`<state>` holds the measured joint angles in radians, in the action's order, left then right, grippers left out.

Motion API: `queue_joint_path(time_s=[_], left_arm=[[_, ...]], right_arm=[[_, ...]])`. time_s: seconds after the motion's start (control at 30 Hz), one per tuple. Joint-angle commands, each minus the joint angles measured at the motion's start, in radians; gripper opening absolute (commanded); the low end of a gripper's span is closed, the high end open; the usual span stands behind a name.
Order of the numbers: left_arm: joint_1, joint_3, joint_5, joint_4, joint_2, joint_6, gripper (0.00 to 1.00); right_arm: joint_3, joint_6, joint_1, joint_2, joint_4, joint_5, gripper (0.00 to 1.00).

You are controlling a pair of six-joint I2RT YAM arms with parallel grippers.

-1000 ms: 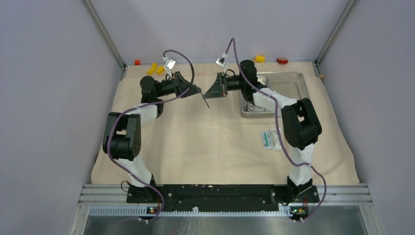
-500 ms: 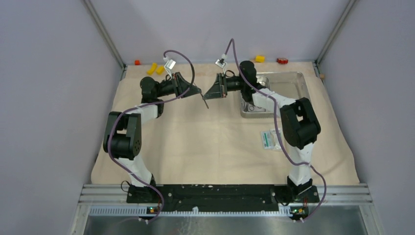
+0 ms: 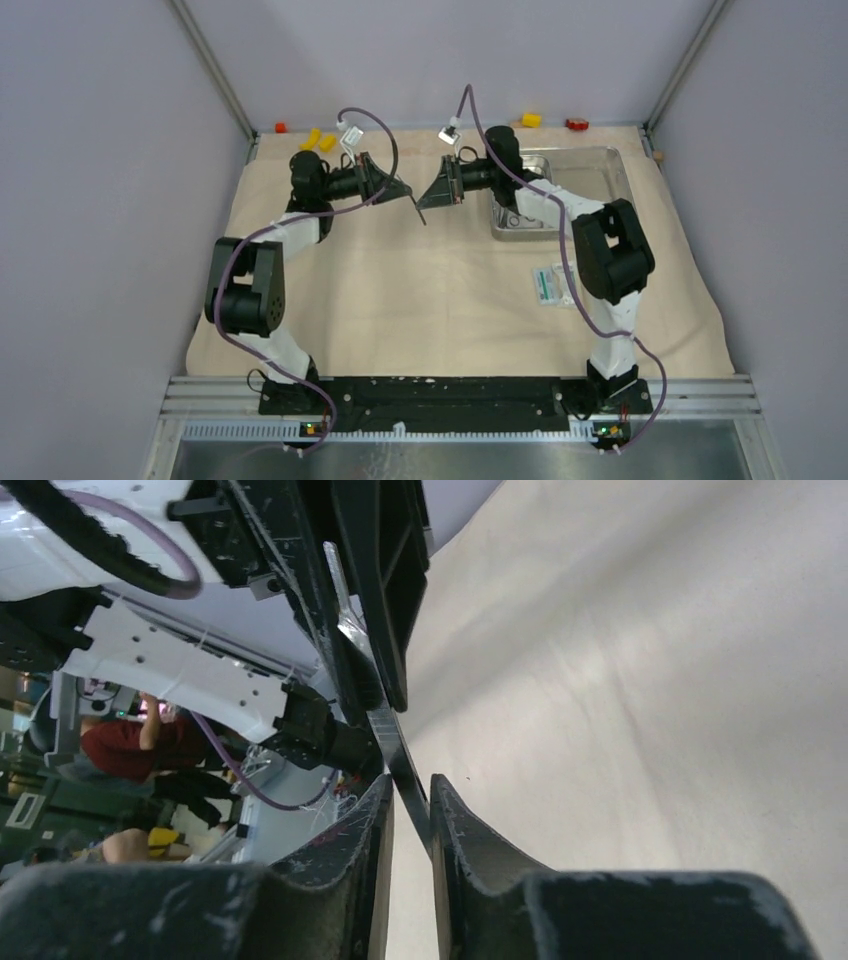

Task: Open and lay out the surgical kit
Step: Place the medical item in the surgical kit.

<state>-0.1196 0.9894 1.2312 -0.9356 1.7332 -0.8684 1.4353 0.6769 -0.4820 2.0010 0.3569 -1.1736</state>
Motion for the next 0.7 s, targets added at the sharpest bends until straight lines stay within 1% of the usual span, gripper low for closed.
queue_joint_path(time_s=[0.0,0.07,0.2,0.23,0.27,0.33,0.4,0.53,0.67], left_arm=[[0.006,0.029,-0.115,0.407,-0.154,0.388,0.00],[0.006,0.032,-0.169,0.547,-0.197,0.508,0.00],[0.006,0.033,-0.278,0.777,-0.269,0.666,0.00],[0.006,0.038,-0.311,0.873,-0.283,0.707,0.00],[0.005,0.048,-0.350,0.933,-0.293,0.751,0.00],[0.006,0.065,-0.442,1.116,-0.311,0.836,0.00],[0.006,0.075,-0.533,1.244,-0.330,0.925,0.00],[0.007,0.088,-0.703,1.450,-0.353,1.007,0.00],[0.009,0.093,-0.830,1.619,-0.331,1.049,0.00]], right_arm=[[0.060,-0.199,-0.001,-0.051,-0.186,0.040,0.21],[0.062,-0.270,-0.001,-0.069,-0.245,0.059,0.23],[0.062,-0.351,-0.001,-0.094,-0.325,0.085,0.24],[0.064,-0.378,-0.001,-0.100,-0.347,0.096,0.25],[0.066,-0.409,-0.002,-0.108,-0.387,0.110,0.25],[0.065,-0.472,-0.001,-0.128,-0.444,0.143,0.24],[0.056,-0.524,-0.001,-0.155,-0.484,0.180,0.25],[0.027,-0.578,0.000,-0.200,-0.517,0.258,0.24],[0.011,-0.610,0.001,-0.225,-0.542,0.324,0.24]])
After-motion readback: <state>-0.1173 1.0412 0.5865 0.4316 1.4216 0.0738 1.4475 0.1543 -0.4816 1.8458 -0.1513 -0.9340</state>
